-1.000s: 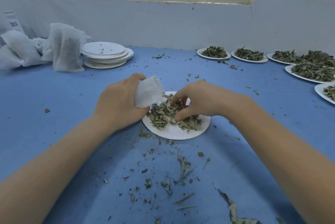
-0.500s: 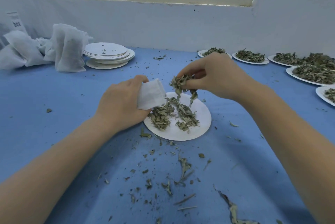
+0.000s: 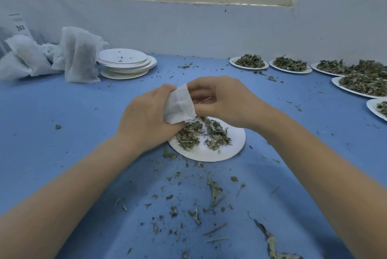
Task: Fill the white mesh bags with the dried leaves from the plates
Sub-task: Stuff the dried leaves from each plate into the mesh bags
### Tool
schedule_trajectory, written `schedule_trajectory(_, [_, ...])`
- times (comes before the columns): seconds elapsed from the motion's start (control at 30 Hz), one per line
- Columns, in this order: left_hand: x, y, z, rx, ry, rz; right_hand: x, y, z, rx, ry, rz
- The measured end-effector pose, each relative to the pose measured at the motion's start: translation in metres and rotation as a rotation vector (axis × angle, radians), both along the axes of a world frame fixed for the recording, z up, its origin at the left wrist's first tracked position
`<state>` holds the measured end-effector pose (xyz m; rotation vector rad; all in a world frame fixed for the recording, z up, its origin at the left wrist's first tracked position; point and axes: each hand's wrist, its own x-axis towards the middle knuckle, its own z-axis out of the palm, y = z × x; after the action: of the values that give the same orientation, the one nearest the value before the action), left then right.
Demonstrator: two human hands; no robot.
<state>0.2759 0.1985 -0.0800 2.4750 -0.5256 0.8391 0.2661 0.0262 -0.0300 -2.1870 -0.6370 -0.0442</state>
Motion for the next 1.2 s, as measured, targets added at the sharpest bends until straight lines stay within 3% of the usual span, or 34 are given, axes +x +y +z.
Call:
schedule_trajectory(0.13, [-0.001,0.001,0.001,-0.037,0.037,0.014,0.001,-0.004,0.003,0.079,0.014,0.057])
schedule_trajectory(0.3, [0.001,-0.001,-0.001,-0.033,0.023,0.01,0.003,0.006,-0.011,0.229,-0.092,-0.065])
schedule_trajectory(0.4, [0.0,-0.004,-0.003,-0.077,0.016,-0.031,0.003,0.01,-0.017,0.161,-0.159,-0.096])
schedule_trajectory(0.53, [0.001,-0.004,-0.002,-0.135,0.081,-0.045,0.001,0.006,-0.011,-0.024,-0.092,0.018])
schedule_trajectory(0.63, [0.004,0.001,-0.001,-0.136,0.092,-0.016,-0.002,0.001,-0.003,0.084,0.007,0.101])
schedule_trajectory(0.7, [0.005,0.004,0.0,-0.147,0.085,-0.004,-0.002,-0.002,0.0,0.135,-0.025,0.12])
schedule_trajectory(0.83, [0.003,0.002,0.0,-0.144,0.083,-0.023,0.001,0.002,-0.003,0.103,-0.167,-0.039])
schedule_trajectory(1.1, [-0.006,-0.007,0.004,-0.071,0.021,-0.049,-0.002,0.016,-0.016,0.16,-0.257,-0.195])
schedule_trajectory(1.2, [-0.01,-0.009,0.007,-0.07,0.027,-0.072,-0.005,0.022,-0.018,-0.02,-0.241,-0.155])
